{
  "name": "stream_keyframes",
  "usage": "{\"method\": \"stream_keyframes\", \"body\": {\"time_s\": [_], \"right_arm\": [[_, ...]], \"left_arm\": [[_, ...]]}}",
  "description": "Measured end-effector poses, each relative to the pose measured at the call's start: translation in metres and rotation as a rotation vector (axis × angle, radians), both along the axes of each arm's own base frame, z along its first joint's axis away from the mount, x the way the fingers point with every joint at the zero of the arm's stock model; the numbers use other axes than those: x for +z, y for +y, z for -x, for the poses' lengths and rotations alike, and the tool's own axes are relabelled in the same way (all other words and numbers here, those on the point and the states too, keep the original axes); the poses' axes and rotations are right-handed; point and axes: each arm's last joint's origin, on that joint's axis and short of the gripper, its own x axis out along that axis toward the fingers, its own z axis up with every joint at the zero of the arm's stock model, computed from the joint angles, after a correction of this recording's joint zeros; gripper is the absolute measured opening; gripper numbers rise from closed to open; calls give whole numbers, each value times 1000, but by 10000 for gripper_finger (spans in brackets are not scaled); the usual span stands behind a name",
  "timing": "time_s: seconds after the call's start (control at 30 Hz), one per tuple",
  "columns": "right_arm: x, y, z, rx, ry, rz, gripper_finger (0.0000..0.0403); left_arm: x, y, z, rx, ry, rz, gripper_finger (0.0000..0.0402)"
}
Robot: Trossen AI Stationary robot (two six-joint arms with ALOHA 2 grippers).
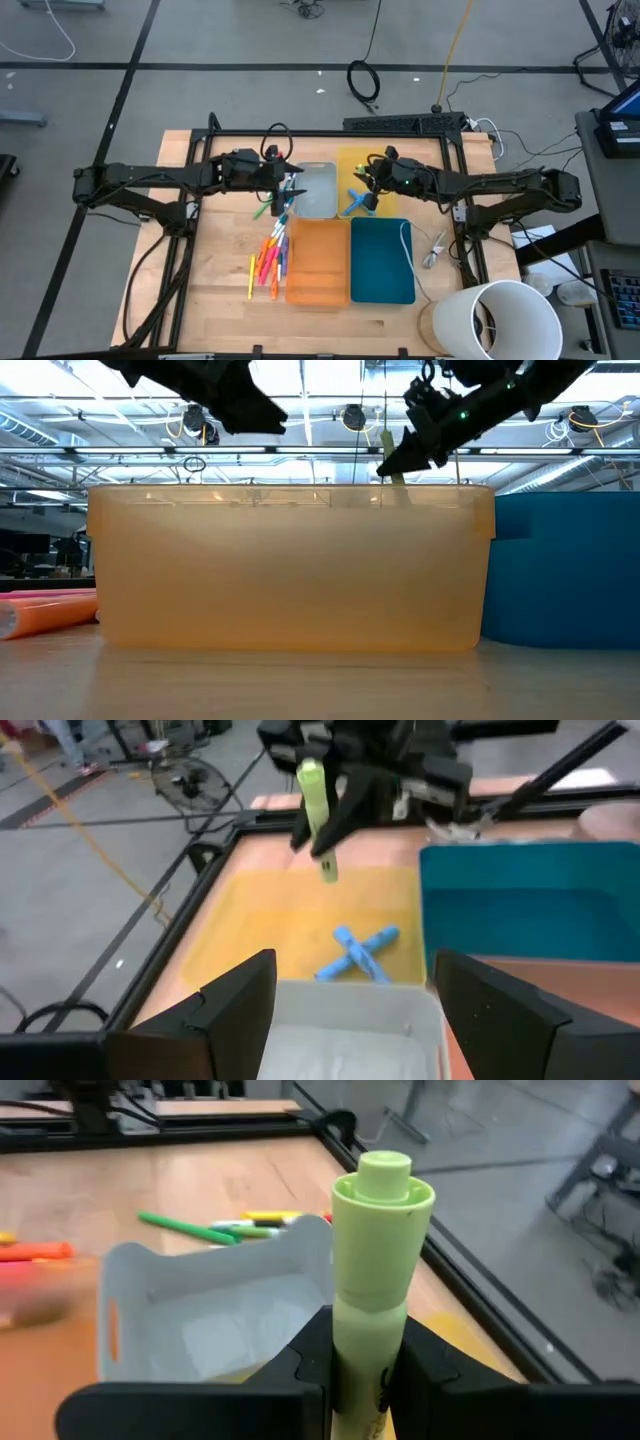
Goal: Pick & Place Markers
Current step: Put the green highlighter pen into the yellow bin, then put the orange highlighter pen into the yellow bin
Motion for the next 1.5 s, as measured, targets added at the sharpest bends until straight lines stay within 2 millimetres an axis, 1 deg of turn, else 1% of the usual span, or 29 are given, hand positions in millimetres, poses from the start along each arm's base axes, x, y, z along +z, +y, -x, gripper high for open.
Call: {"method": "stream_keyframes", "body": {"time_s": [0.17,0.3,0.43,0.63,0.87,0.97,1.03,1.3,1.5], "right_arm": [[-11,-13,8,-75,17,-54,47],[-16,-20,12,-112,19,-77,47],[-22,-25,16,-134,34,-82,48],[-24,-26,17,-142,33,-85,74],[-23,-26,17,-144,27,-87,60],[-23,-26,17,-144,27,-87,61],[-23,-26,17,-144,27,-86,71],[-23,-26,16,-145,22,-85,137],[-22,-26,16,-145,13,-83,164]], "left_arm": [[-11,8,9,84,8,-21,274],[-9,13,17,128,-14,-13,274],[-6,12,26,134,-42,-10,273],[-6,11,33,140,-52,4,273],[-7,11,34,143,-45,12,273],[-8,11,34,145,-35,16,273],[-8,11,34,144,-33,17,273],[-8,11,34,145,-33,17,273],[-8,11,34,146,-27,22,273]]}}
